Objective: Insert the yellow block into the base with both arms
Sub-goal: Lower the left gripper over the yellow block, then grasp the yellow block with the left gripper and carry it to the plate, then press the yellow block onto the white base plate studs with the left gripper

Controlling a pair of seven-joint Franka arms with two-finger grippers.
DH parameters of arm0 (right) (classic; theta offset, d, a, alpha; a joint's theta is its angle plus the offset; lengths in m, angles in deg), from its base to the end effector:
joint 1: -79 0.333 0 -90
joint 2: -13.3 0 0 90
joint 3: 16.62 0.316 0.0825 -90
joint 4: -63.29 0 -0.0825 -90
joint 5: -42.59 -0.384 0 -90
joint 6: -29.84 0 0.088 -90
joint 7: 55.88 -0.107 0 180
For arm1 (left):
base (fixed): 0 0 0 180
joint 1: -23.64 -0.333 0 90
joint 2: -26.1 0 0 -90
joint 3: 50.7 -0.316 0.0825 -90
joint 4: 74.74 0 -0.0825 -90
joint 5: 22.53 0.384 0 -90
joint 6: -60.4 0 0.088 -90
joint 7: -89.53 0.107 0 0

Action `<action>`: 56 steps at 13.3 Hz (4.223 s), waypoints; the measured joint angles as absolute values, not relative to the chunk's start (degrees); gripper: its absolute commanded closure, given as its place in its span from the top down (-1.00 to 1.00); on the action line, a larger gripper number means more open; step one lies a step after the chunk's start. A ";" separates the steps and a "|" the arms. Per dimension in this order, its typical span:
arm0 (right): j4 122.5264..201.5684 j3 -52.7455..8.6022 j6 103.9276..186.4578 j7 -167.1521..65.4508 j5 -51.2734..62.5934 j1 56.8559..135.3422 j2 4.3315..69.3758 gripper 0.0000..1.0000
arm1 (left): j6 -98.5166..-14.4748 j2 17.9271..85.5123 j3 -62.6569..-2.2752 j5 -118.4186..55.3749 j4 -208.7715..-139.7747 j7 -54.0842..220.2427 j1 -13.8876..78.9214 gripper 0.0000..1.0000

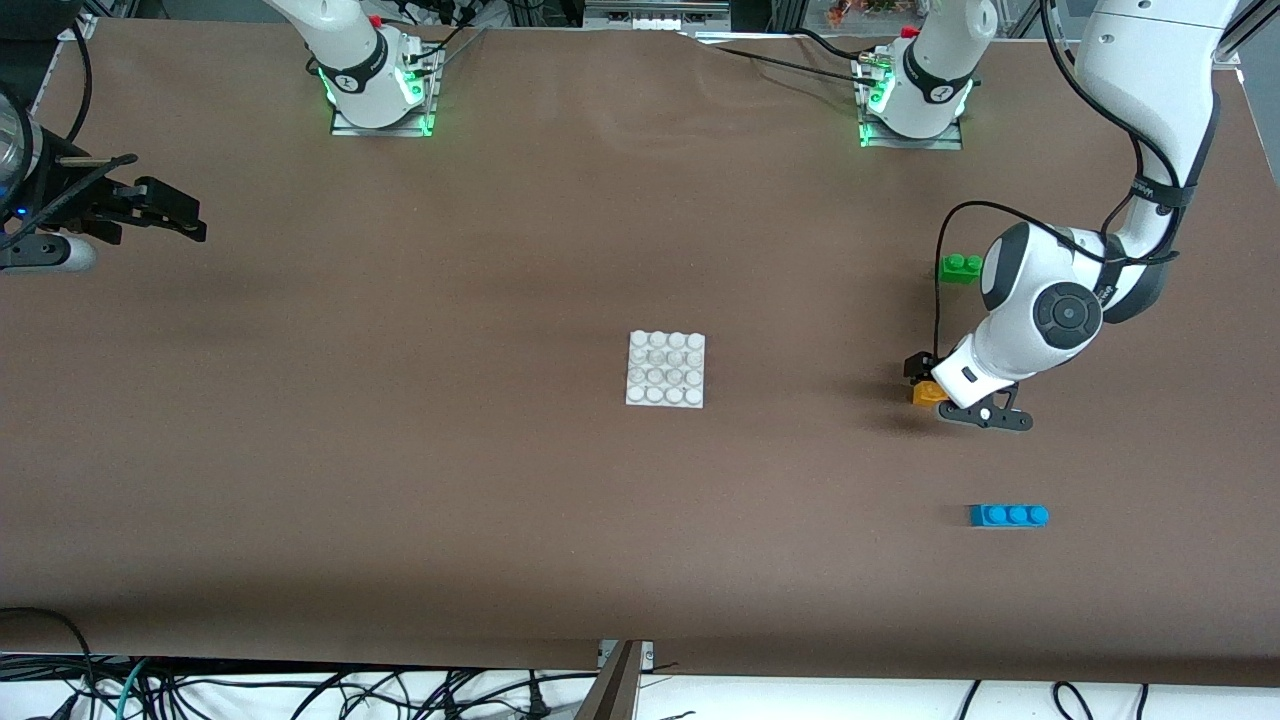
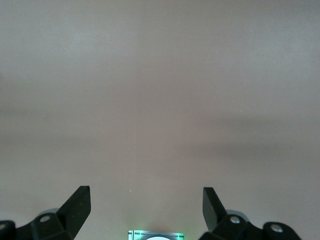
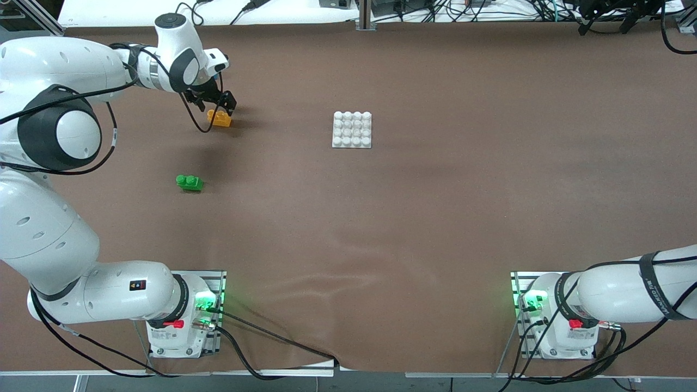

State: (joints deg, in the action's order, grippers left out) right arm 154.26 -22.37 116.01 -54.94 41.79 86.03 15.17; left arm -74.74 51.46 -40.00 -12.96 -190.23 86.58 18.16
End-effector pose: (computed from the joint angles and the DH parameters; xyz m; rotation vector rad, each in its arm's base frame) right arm 0.5551 0.0149 0.5931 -3.1254 -0.0605 0.1819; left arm 0.5920 -0.0499 0.2266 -3.0920 0.2314 0.1325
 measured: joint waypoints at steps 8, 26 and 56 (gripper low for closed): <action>154.26 -22.33 115.75 -54.94 41.79 86.04 15.17 0.98 | -76.86 53.14 -40.06 -12.93 -190.34 86.59 18.15 1.00; 154.07 -22.33 115.33 -54.94 41.79 86.04 15.17 0.98 | -71.11 51.11 -38.45 -12.86 -186.43 87.57 18.04 -0.44; 153.13 -22.72 115.27 -54.94 41.83 85.87 15.18 0.98 | -61.79 71.01 -32.14 -12.93 -157.23 47.23 49.58 -0.43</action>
